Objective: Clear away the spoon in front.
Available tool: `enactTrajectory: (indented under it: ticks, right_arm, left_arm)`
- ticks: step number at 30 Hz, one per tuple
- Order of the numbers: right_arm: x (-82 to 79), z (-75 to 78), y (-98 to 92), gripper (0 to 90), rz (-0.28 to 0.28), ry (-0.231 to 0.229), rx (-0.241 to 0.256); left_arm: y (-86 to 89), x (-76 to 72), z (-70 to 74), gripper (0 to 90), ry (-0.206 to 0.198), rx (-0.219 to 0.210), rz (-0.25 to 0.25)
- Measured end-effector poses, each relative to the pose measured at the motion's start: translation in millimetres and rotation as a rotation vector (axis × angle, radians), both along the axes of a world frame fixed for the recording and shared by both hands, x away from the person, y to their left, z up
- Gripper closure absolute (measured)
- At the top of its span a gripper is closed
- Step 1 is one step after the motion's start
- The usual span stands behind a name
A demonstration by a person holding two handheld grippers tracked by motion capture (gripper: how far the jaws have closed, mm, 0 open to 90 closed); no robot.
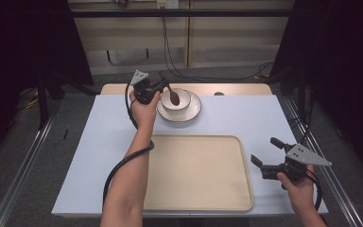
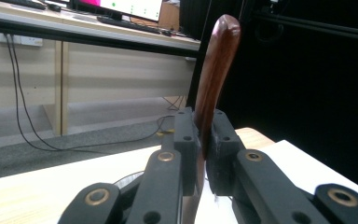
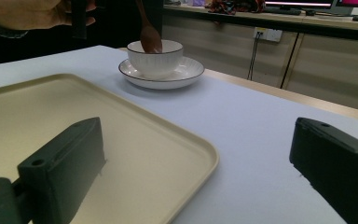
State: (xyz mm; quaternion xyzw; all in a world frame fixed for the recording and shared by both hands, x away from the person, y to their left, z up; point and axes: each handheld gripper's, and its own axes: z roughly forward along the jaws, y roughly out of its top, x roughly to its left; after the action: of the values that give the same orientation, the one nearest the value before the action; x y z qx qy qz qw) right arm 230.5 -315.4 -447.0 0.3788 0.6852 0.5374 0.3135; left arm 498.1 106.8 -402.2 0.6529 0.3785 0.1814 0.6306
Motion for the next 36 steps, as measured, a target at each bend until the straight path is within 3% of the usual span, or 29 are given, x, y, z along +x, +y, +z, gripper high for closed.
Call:
enactTrajectory:
  ticks: [1, 6, 18, 20, 24, 36]
  right_arm:
    - [0.2, 0.0, -0.1, 2.8, 0.000, -0.003, -0.001]
    - [0.8, -0.2, -0.2, 2.7, 0.005, -0.005, 0.002]
    - [1.0, -0.3, 0.0, 2.6, 0.001, -0.005, 0.003]
    - [0.8, -0.1, 0.1, 2.6, -0.004, -0.005, 0.002]
    - [0.2, 0.6, -0.7, 2.5, -0.001, -0.008, 0.001]
    - [-0.4, 1.4, -0.4, 2.6, -0.003, -0.027, 0.017]
  left_arm:
    - [1.8, -1.0, 2.8, 84.0, 0.002, 0.017, -0.008]
    - [5.9, -4.0, 10.7, 84.0, 0.010, -0.008, -0.026]
    - [16.1, -15.3, 29.8, 84.0, 0.022, -0.001, -0.068]
    - [17.5, -17.2, 32.9, 84.0, 0.032, -0.024, -0.074]
    - [22.9, -22.3, 40.0, 84.0, 0.039, -0.010, -0.087]
    - [31.7, -36.2, 47.6, 84.1, 0.083, -0.010, -0.153]
